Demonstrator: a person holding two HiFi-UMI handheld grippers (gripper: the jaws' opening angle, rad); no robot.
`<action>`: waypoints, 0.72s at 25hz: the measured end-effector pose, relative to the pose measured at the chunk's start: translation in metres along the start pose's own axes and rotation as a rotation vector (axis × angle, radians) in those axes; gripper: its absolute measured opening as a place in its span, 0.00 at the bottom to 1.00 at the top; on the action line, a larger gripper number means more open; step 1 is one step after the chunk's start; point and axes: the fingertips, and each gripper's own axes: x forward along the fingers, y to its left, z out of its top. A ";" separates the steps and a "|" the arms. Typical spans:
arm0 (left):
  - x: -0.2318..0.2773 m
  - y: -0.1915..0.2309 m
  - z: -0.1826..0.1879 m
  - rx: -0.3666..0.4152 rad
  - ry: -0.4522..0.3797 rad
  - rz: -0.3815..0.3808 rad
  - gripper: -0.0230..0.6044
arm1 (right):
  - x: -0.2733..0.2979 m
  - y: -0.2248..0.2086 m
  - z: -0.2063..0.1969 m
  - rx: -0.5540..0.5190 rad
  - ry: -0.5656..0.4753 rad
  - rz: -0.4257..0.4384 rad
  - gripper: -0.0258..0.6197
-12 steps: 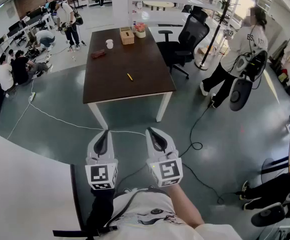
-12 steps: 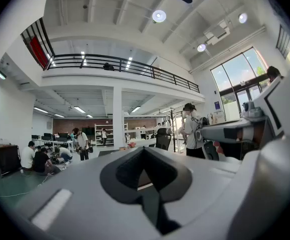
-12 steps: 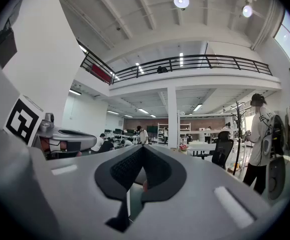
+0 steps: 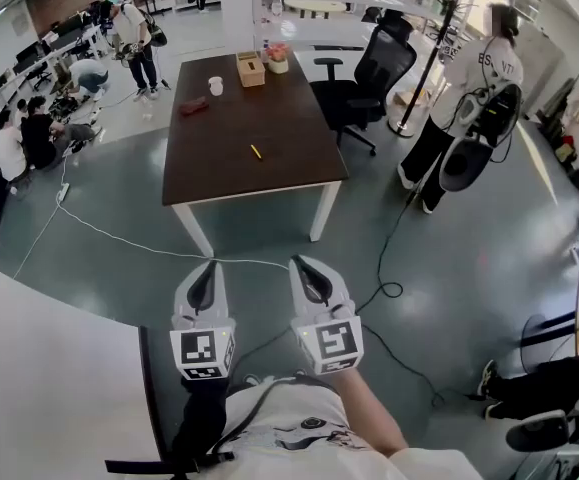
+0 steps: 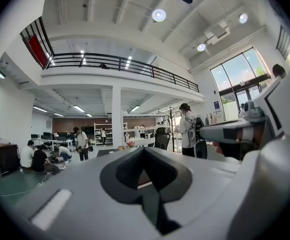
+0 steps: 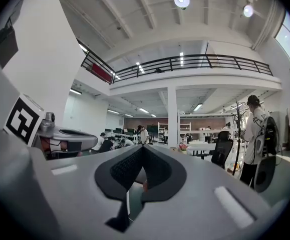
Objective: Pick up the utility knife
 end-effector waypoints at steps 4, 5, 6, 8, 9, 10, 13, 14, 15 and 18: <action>0.005 -0.001 -0.004 -0.004 0.009 0.004 0.03 | 0.003 -0.004 0.000 0.010 -0.019 0.012 0.04; 0.008 -0.001 -0.003 -0.004 0.013 0.007 0.03 | 0.005 -0.007 0.000 0.017 -0.017 0.015 0.04; 0.011 0.000 -0.002 -0.005 0.015 0.009 0.03 | 0.007 -0.010 -0.001 0.021 -0.012 0.015 0.04; 0.016 -0.001 -0.003 -0.008 0.014 0.010 0.03 | 0.009 -0.016 -0.005 0.023 -0.011 0.013 0.04; 0.018 -0.003 -0.006 -0.009 0.014 0.009 0.03 | 0.009 -0.017 -0.007 0.023 -0.017 0.014 0.04; 0.018 -0.005 -0.009 -0.009 0.015 0.007 0.03 | 0.008 -0.018 -0.011 0.022 -0.022 0.014 0.04; 0.020 -0.015 -0.019 -0.006 0.022 0.002 0.03 | 0.005 -0.023 -0.021 0.030 -0.009 0.016 0.04; 0.020 -0.018 -0.021 -0.007 0.026 0.003 0.03 | 0.004 -0.025 -0.023 0.032 -0.002 0.022 0.04; 0.021 -0.021 -0.023 -0.010 0.031 0.004 0.03 | 0.003 -0.026 -0.024 0.031 0.005 0.030 0.04; 0.027 -0.026 -0.027 -0.028 0.054 0.003 0.03 | 0.006 -0.028 -0.024 0.021 0.025 0.051 0.04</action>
